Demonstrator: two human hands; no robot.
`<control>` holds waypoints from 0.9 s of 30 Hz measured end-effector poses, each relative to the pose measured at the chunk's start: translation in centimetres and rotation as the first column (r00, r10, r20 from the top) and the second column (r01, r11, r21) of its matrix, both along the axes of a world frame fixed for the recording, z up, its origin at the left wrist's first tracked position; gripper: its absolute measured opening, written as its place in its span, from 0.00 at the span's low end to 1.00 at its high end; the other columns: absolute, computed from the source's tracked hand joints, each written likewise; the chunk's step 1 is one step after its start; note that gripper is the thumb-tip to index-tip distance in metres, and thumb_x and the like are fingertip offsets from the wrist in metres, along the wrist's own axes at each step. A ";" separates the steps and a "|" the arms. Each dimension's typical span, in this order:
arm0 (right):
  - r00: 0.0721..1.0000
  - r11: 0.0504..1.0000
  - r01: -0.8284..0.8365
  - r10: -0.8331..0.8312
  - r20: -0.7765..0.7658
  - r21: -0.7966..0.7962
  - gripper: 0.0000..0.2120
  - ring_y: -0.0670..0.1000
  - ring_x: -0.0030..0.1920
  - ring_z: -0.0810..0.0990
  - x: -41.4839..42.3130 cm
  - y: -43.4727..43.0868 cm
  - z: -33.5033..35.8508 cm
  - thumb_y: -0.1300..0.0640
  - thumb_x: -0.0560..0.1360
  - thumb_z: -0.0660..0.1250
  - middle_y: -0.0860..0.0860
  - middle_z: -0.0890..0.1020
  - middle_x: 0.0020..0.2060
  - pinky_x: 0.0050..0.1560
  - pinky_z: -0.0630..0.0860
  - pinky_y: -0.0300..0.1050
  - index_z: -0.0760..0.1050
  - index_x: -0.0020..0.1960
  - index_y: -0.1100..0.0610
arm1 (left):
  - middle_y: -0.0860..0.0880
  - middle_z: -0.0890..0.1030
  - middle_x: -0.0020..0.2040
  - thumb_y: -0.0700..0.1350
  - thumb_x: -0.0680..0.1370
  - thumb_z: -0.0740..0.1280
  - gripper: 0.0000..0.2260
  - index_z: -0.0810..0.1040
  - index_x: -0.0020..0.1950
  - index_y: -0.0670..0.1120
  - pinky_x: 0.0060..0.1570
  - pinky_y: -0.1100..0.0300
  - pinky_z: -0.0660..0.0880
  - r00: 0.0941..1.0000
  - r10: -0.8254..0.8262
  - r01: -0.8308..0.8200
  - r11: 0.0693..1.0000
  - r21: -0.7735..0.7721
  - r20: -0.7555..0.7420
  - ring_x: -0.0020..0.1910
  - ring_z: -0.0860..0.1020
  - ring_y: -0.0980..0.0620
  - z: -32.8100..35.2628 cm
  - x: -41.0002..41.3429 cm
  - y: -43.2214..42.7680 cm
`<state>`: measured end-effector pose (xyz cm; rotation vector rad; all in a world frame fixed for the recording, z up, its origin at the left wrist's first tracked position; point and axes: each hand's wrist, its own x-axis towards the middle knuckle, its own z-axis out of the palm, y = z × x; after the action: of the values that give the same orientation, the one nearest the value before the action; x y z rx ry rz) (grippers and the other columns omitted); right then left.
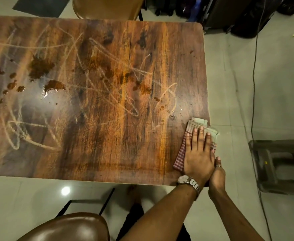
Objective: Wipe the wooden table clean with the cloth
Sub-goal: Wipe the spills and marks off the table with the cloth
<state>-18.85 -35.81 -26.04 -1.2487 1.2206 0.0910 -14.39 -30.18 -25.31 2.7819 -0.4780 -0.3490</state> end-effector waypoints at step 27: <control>0.833 0.511 -0.490 0.513 -0.206 -0.707 0.34 0.54 0.78 0.60 0.5 0.9 -0.1 0.36 0.80 0.41 0.50 0.63 0.78 0.74 0.61 0.58 0.57 0.80 0.51 | 0.40 0.48 0.84 0.62 0.80 0.44 0.33 0.51 0.84 0.51 0.78 0.36 0.47 0.871 0.485 -0.489 0.841 0.233 0.079 0.82 0.48 0.36 1.8 13.9 36.4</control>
<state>-18.38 -34.95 -26.12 -2.3203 0.8193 -0.0089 -0.51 6.24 -23.47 3.0096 0.3033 -0.2768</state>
